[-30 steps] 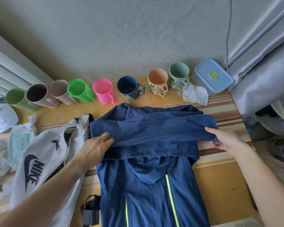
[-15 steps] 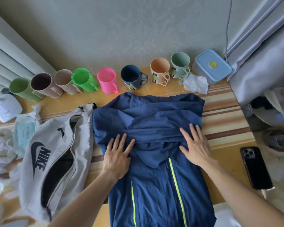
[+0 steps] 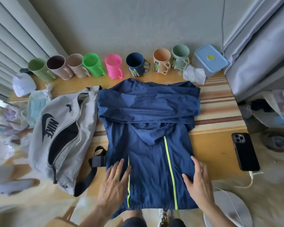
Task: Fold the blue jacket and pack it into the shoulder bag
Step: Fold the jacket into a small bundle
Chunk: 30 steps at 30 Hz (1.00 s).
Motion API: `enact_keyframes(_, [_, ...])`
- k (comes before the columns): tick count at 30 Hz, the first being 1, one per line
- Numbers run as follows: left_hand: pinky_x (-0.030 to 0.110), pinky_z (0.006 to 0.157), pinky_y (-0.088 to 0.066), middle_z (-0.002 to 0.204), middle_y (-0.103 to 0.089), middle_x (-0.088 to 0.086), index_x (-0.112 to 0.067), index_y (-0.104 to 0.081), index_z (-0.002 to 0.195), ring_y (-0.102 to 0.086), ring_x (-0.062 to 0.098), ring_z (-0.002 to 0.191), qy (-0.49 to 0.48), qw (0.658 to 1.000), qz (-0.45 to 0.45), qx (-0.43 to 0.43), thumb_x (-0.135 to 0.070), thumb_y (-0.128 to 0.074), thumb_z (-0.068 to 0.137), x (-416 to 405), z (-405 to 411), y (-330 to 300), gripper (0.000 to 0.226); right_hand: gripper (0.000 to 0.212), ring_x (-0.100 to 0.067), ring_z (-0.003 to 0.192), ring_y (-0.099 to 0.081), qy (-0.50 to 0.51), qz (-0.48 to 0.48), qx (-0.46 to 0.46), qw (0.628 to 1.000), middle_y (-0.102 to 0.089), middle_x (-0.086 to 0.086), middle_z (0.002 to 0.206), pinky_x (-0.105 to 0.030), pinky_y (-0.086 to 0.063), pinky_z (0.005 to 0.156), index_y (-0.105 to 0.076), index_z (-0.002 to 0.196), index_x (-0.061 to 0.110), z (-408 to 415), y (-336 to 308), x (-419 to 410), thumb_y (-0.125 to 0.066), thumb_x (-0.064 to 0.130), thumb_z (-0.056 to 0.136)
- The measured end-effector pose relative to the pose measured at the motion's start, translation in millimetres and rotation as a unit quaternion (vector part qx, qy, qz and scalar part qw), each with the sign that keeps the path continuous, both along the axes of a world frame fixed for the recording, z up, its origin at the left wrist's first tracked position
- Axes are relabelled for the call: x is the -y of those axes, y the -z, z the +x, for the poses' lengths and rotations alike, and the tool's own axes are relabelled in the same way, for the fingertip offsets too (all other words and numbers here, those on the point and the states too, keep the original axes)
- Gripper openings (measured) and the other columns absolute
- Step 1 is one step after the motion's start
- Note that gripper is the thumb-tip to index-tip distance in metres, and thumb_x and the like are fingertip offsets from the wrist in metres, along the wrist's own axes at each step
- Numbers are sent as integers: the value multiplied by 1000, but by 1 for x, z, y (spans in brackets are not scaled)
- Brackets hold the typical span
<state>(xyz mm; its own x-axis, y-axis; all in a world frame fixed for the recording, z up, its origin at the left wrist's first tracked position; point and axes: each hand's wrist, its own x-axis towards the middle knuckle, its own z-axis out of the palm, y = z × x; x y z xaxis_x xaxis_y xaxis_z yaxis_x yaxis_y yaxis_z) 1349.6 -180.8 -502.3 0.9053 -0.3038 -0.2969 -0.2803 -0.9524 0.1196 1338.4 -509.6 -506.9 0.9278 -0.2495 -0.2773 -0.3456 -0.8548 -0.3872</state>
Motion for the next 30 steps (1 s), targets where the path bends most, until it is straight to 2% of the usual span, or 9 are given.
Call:
enact_keyframes(3, [51,97,-50,146,-44,23,-24,-54,138,-49,42,126,-141,990,8,-4,-35,-51,90,-1,-41,-3,49,65,-37,111,-62,174,108,-88,975,-63,-11,120,-40,-52,84,-50,132,7,-19,-4,9,-82,29,80])
enact_keyframes(6, [50,87,-51,135,-44,25,-30,-52,133,-50,43,117,-310,951,1,-18,-39,-64,89,2,-58,1,46,37,-30,94,-68,136,185,-155,961,-70,0,96,-38,-54,77,-65,102,13,-43,-3,20,-82,35,77])
enact_keyframes(11, [41,79,-47,103,-67,11,-18,-65,111,-59,36,98,-305,946,-101,-45,-10,-64,88,12,-53,-3,24,23,-22,78,-61,112,215,-139,960,-67,-2,89,-31,-43,60,-63,93,14,-45,-16,46,-72,35,89])
enact_keyframes(15, [32,79,-37,100,-53,4,-17,-70,110,-54,29,97,-329,923,-199,-28,-3,-48,98,37,-67,-28,28,16,-15,87,-65,129,290,-98,943,-70,2,98,-35,-54,75,-63,106,17,-62,-39,75,-64,30,96])
enact_keyframes(17, [29,76,-36,94,-52,1,-22,-71,106,-55,24,88,-307,925,-225,-16,-2,-49,98,47,-84,-40,31,13,-20,94,-67,112,282,-89,949,-71,2,101,-43,-55,84,-62,108,20,-80,-46,92,-61,28,98])
enact_keyframes(22, [11,75,-41,93,-70,-12,-43,-75,79,-62,0,87,-344,894,-280,-55,1,-64,89,46,-120,-75,46,17,-25,93,-69,164,354,-95,916,-72,-9,101,-36,-52,75,-60,98,13,-121,-77,121,-72,22,92])
enact_keyframes(24, [11,76,-46,86,-77,-20,-43,-79,70,-68,1,87,-410,852,-306,-114,3,-66,87,42,-128,-88,51,42,-29,92,-72,204,395,-117,888,-75,-11,99,-42,-53,79,-63,98,8,-131,-91,133,-90,27,72])
enact_keyframes(26, [22,75,-52,90,-80,-5,-34,-83,71,-72,13,87,-482,779,-355,-184,5,-66,88,35,-132,-105,46,69,-31,91,-72,214,441,-146,860,-77,-14,98,-43,-52,83,-61,97,4,-135,-103,146,-100,31,48])
enact_keyframes(30, [32,68,-61,104,-77,21,-1,-78,101,-76,32,90,-552,617,-501,-252,3,-69,86,24,-113,-147,18,55,-29,89,-71,233,497,-119,827,-76,-13,98,-40,-55,82,-67,103,5,-114,-145,158,-94,7,56])
